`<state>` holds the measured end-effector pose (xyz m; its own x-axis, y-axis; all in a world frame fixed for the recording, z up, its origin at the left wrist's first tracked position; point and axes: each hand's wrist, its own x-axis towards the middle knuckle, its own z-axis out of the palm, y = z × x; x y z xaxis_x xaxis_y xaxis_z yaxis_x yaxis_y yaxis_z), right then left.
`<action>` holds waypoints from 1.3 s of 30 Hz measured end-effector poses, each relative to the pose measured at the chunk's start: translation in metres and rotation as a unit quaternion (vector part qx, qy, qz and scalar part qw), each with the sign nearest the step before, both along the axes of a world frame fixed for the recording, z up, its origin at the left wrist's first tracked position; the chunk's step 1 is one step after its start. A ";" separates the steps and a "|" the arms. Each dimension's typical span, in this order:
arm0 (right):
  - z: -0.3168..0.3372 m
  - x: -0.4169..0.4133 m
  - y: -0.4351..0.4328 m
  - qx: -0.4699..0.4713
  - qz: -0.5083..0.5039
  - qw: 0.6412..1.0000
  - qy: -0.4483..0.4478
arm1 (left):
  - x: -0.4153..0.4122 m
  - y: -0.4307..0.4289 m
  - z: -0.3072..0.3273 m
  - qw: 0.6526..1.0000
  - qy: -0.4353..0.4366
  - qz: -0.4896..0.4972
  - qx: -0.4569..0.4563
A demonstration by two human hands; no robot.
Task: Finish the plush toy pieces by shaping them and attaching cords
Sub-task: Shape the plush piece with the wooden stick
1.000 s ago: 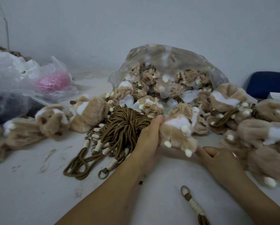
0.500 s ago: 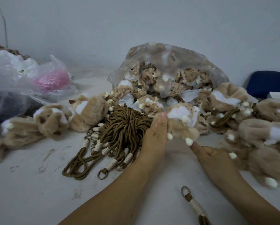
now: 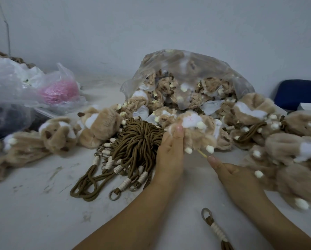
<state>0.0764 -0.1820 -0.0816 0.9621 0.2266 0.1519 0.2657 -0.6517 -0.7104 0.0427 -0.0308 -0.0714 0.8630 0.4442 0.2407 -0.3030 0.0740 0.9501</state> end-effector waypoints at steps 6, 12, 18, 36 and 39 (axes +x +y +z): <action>-0.001 -0.007 0.009 0.038 -0.010 0.999 0.015 | 0.005 -0.010 -0.006 0.998 -0.046 0.013 0.034; -0.004 -0.003 0.006 0.042 -0.013 0.999 -0.006 | 0.006 -0.006 -0.009 0.999 -0.001 -0.046 0.013; -0.007 0.009 -0.007 -0.028 -0.024 0.998 -0.058 | 0.004 0.007 -0.005 0.999 0.021 -0.012 -0.039; -0.012 0.017 -0.013 -0.055 -0.019 0.995 -0.078 | 0.015 0.018 -0.008 0.950 -0.018 -0.059 -0.306; -0.011 0.019 -0.015 -0.073 -0.021 0.992 -0.099 | 0.015 0.016 -0.010 0.953 -0.012 -0.083 -0.292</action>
<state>0.0954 -0.1969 -0.0929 0.9257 0.2196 0.3081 0.3609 -0.7571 -0.5446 0.0577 -0.0146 -0.0811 0.9306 0.3658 0.0154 -0.2624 0.6370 0.7249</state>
